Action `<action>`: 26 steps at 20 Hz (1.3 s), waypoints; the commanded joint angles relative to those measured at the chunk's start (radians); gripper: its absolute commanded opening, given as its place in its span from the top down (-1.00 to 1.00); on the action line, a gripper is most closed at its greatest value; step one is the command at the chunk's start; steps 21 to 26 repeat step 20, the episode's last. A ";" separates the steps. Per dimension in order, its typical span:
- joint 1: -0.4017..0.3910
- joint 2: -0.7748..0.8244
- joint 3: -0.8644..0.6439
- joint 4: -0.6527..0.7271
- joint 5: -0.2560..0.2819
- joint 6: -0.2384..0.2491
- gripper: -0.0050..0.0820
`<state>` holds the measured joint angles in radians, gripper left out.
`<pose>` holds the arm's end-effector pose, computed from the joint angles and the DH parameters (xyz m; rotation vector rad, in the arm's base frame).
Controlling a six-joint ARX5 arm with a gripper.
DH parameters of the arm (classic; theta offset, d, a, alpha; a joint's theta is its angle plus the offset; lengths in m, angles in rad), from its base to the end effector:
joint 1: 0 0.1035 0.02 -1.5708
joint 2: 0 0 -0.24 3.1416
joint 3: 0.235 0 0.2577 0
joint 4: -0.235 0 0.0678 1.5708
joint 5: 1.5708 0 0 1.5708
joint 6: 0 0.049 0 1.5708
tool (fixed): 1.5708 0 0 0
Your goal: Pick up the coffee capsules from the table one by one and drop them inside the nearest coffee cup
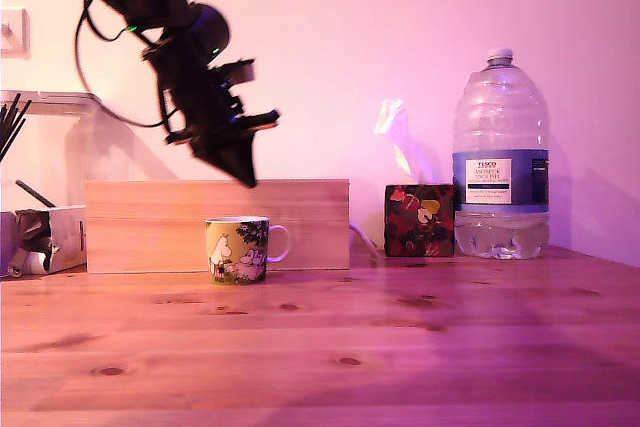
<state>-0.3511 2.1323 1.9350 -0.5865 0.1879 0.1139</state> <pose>0.4545 -0.1762 0.2345 0.1700 0.7608 -0.5557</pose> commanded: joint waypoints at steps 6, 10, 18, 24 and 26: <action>0.004 -0.356 -0.450 0.249 0.018 -0.002 0.93; 0.004 -0.560 -0.687 0.352 0.022 -0.011 0.93; 0.004 -0.882 -0.946 0.370 0.022 -0.052 0.93; 0.004 -0.906 -0.955 0.368 0.021 -0.071 0.93; 0.004 -0.906 -0.955 0.368 0.021 -0.071 0.93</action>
